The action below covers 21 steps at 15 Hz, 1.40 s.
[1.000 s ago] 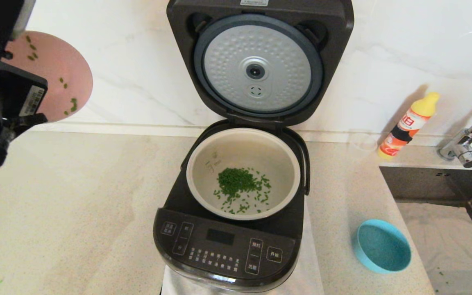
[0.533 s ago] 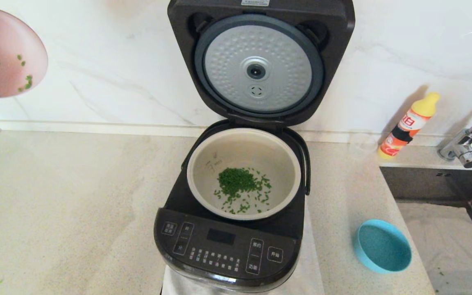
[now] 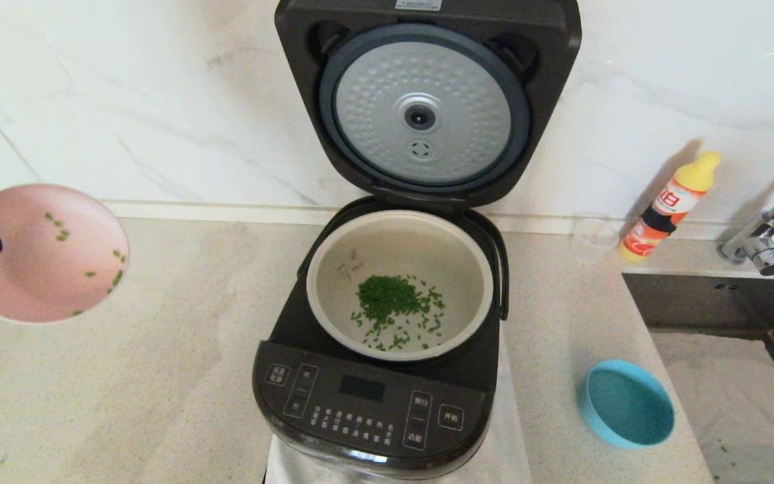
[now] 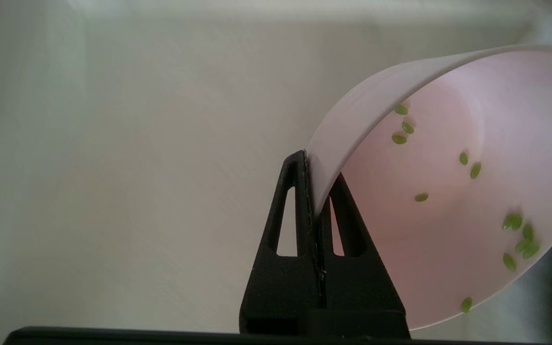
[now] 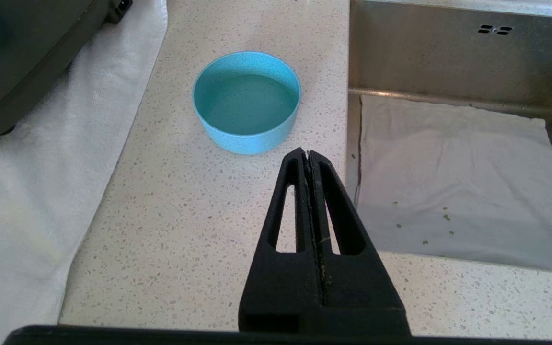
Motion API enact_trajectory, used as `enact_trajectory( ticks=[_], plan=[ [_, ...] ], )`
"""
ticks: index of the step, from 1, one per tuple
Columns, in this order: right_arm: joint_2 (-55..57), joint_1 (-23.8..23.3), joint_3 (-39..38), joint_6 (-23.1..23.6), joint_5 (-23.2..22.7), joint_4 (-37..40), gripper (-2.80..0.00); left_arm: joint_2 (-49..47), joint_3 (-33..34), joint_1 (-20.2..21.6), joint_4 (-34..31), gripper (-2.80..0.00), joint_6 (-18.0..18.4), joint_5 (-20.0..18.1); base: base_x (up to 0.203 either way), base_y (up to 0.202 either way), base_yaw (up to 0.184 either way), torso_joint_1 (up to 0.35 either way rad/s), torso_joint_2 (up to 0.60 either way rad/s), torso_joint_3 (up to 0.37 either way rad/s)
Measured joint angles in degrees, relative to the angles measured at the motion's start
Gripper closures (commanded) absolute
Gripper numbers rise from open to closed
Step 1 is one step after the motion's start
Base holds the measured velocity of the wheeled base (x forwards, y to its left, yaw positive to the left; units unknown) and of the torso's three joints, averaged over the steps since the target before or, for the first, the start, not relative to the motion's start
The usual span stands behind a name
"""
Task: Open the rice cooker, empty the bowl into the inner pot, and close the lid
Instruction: Place the bowl on the table
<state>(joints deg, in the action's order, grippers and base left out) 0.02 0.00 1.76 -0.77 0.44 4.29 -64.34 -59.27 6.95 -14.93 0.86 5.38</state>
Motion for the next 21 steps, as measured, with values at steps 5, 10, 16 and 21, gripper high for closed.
enact_trajectory(
  ticks=[5, 10, 16, 21],
  plan=[
    [0.0, 0.0, 0.0, 0.0, 0.0, 0.0, 0.00, -6.0, 7.1, 6.5, -6.8, 0.00, -18.8, -8.7, 0.000, 0.000, 0.000, 0.000, 0.00, 0.000],
    [0.0, 0.0, 0.0, 0.0, 0.0, 0.0, 0.00, -18.0, 15.2, 12.2, 2.5, 0.00, -20.3, -9.0, 0.000, 0.000, 0.000, 0.000, 0.00, 0.000],
    [0.0, 0.0, 0.0, 0.0, 0.0, 0.0, 0.00, -32.2, 16.2, 13.7, 11.6, 0.00, -21.1, -12.0, 0.000, 0.000, 0.000, 0.000, 0.00, 0.000],
    [0.0, 0.0, 0.0, 0.0, 0.0, 0.0, 0.00, -36.8, 15.2, 13.8, 11.9, 0.00, -21.4, -13.8, 0.000, 0.000, 0.000, 0.000, 0.00, 0.000]
  ],
)
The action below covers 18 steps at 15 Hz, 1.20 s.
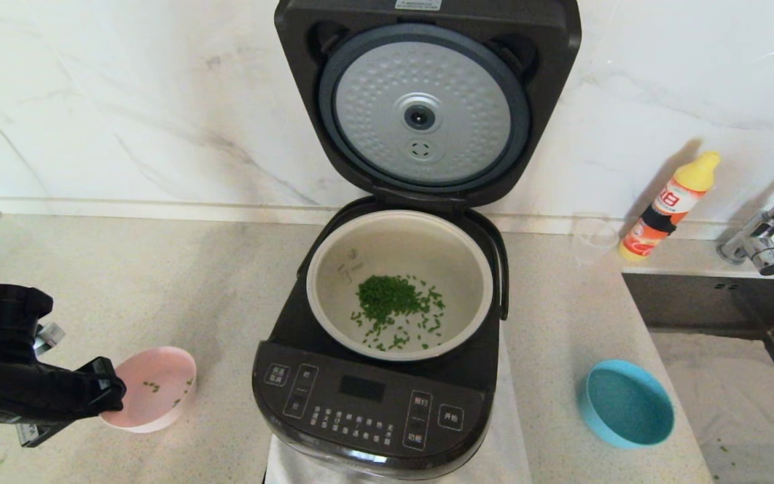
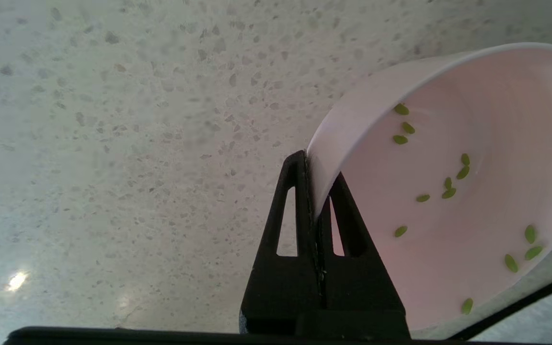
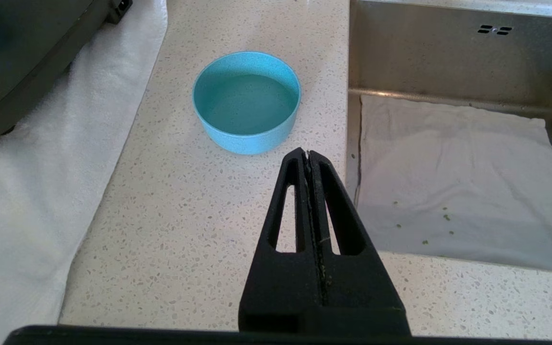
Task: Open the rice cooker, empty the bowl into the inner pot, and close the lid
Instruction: Place the bowl on the table
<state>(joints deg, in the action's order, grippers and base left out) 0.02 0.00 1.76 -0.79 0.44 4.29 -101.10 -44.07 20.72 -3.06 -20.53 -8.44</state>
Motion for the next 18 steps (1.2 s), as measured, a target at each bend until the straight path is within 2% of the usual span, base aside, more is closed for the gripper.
enact_trajectory(
  ticks=[3, 6, 12, 13, 18],
  plan=[
    [0.0, 0.0, 0.0, 0.0, 0.0, 0.0, 0.00, -1.2, -2.2, 0.0, 0.0, 0.00, -1.9, -2.4, 0.000, 0.000, 0.000, 0.000, 0.00, 0.000],
    [0.0, 0.0, 0.0, 0.0, 0.0, 0.0, 0.00, -1.6, -3.5, -0.1, 1.5, 0.00, -2.1, -5.1, 0.000, 0.000, 0.000, 0.000, 0.00, 0.000],
    [0.0, 0.0, 0.0, 0.0, 0.0, 0.0, 0.00, -1.7, -3.2, -0.9, 2.3, 0.00, -1.6, -5.1, 0.000, 0.000, 0.000, 0.000, 0.00, 0.000],
    [0.0, 0.0, 0.0, 0.0, 0.0, 0.0, 0.00, -2.1, -3.2, -0.9, 3.1, -2.80, -1.5, -4.9, 0.000, 0.000, 0.000, 0.000, 0.00, 0.000],
    [0.0, 0.0, 0.0, 0.0, 0.0, 0.0, 0.00, -3.6, -3.8, -0.9, 4.0, -2.80, -1.6, -4.5, 0.000, 0.000, 0.000, 0.000, 0.00, 0.000]
  ],
)
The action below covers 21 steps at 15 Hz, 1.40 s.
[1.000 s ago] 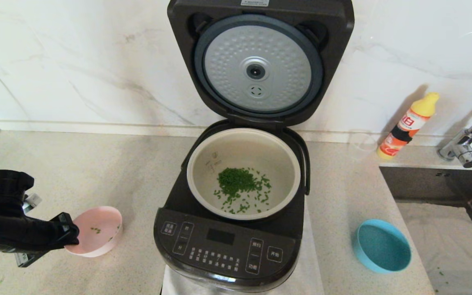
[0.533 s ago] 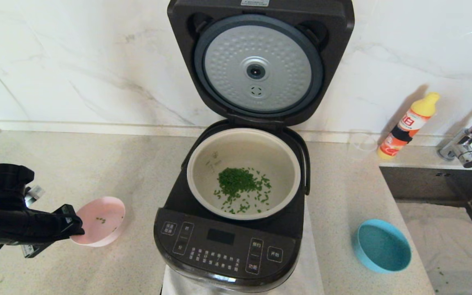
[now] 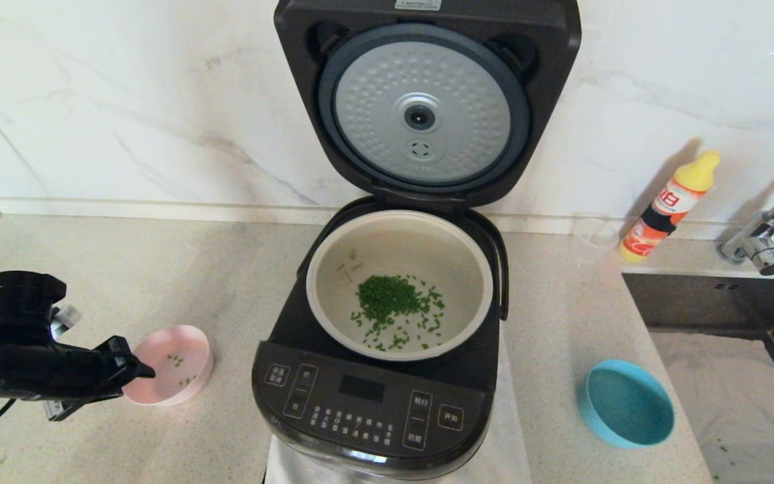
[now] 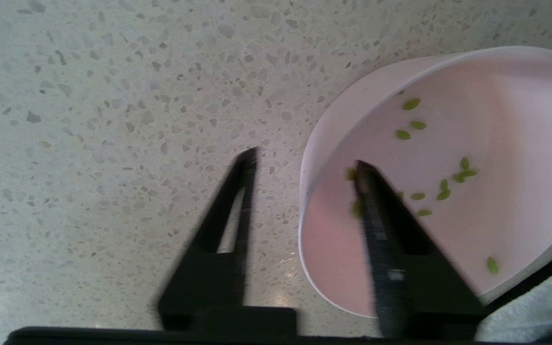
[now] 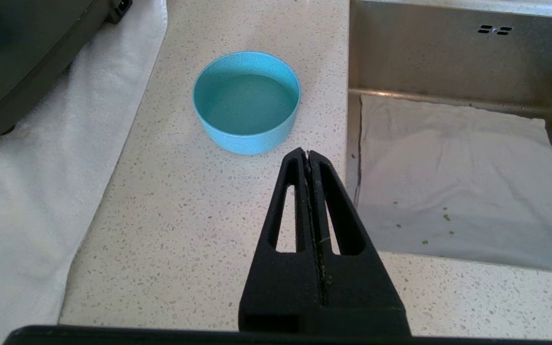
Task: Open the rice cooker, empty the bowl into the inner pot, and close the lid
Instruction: Place the bowl on the table, then pick up the bowl on the table
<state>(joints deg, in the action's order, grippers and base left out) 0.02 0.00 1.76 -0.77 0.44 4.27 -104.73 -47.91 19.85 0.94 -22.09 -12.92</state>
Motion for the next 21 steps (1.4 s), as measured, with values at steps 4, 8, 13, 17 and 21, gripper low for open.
enact_trajectory(
  ticks=[4, 8, 13, 17, 21],
  plan=[
    [0.0, 0.0, 0.0, 0.0, 0.0, 0.0, 0.00, 8.1, -2.0, 0.0, -1.9, 0.00, -0.7, -0.5, 0.000, 0.000, 0.000, 0.000, 0.00, 0.000],
    [0.0, 0.0, 0.0, 0.0, 0.0, 0.0, 0.00, 23.6, -8.8, 0.0, -7.8, 0.00, 2.8, -0.6, 0.000, 0.000, 0.000, 0.000, 0.00, 0.000],
    [0.0, 0.0, 0.0, 0.0, 0.0, 0.0, 0.00, 38.5, -12.8, -10.2, -18.4, 0.00, 16.4, 0.1, 0.000, 0.000, 0.000, 0.000, 0.00, 0.000],
    [0.0, 0.0, 0.0, 0.0, 0.0, 0.0, 0.00, 56.7, -3.4, -15.9, -19.5, 0.00, 24.2, 3.0, 0.000, 0.000, 0.000, 0.000, 0.00, 0.000],
    [0.0, 0.0, 0.0, 0.0, 0.0, 0.0, 0.00, 79.5, 15.9, -18.9, -19.7, 0.00, 27.2, 5.8, 0.000, 0.000, 0.000, 0.000, 0.00, 0.000]
  ],
)
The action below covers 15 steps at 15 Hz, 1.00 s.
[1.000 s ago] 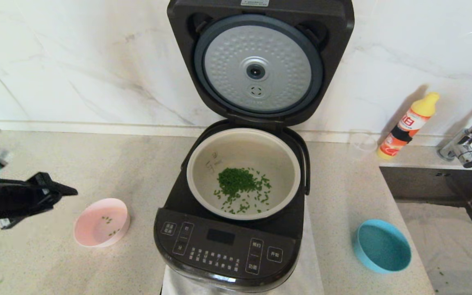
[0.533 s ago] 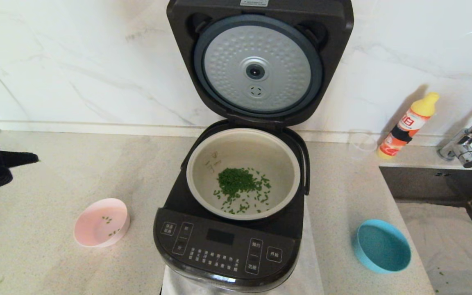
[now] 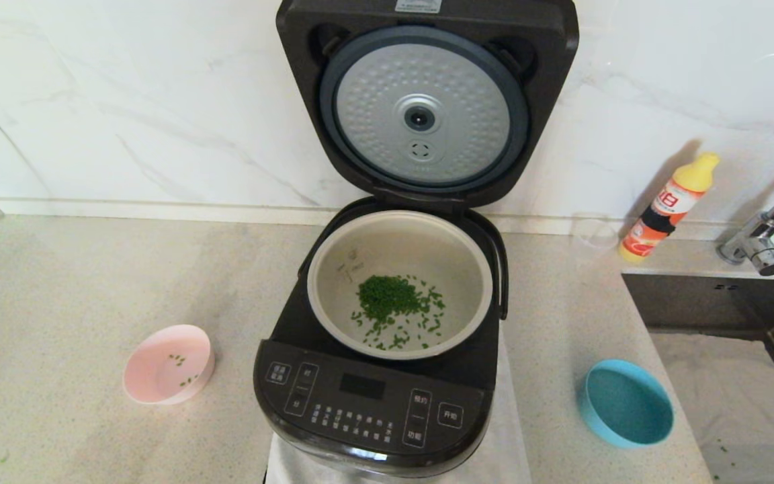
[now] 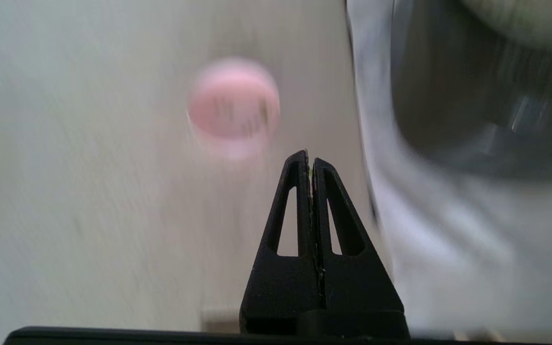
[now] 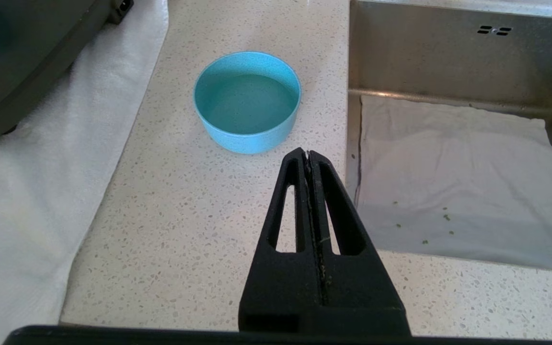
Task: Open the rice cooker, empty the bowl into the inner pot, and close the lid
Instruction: Pick up the bowl on the table
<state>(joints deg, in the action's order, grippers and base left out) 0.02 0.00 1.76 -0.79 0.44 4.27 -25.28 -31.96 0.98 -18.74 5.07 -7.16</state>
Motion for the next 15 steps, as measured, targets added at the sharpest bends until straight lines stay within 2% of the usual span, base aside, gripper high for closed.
enact_trajectory(
  ticks=[2, 4, 5, 6, 8, 11, 15],
  plan=[
    [0.0, 0.0, 0.0, 0.0, 0.0, 0.0, 0.00, 8.0, 9.8, -1.0, 0.0, 0.00, -0.7, 0.6, 0.000, 0.000, 0.000, 0.000, 0.00, 0.000],
    [0.0, 0.0, 0.0, 0.0, 0.0, 0.0, 0.00, 13.8, 16.9, -1.5, 0.0, 0.00, -1.8, 0.6, 0.000, 0.000, 0.000, 0.000, 0.00, 0.000],
    [0.0, 0.0, 0.0, 0.0, 0.0, 0.0, 0.00, 16.3, 19.1, -1.6, -0.2, 0.00, -3.0, -0.1, 0.000, 0.000, 0.000, 0.000, 0.00, 0.000],
    [0.0, 0.0, 0.0, 0.0, 0.0, 0.0, 0.00, 17.8, 20.1, -1.7, -0.5, 0.00, -5.8, -1.2, 0.000, 0.000, 0.000, 0.000, 0.00, 0.000],
    [0.0, 0.0, 0.0, 0.0, 0.0, 0.0, 0.00, 17.3, 19.7, -1.8, -0.5, 0.00, -9.5, -3.4, 0.000, 0.000, 0.000, 0.000, 0.00, 0.000],
    [0.0, 0.0, 0.0, 0.0, 0.0, 0.0, 0.00, 6.9, 13.8, -1.8, 0.2, 0.00, -14.2, -7.7, 0.000, 0.000, 0.000, 0.000, 0.00, 0.000],
    [0.0, 0.0, 0.0, 0.0, 0.0, 0.0, 0.00, -18.1, 4.2, -1.9, 5.8, 0.00, -17.9, -12.4, 0.000, 0.000, 0.000, 0.000, 0.00, 0.000]
  ],
)
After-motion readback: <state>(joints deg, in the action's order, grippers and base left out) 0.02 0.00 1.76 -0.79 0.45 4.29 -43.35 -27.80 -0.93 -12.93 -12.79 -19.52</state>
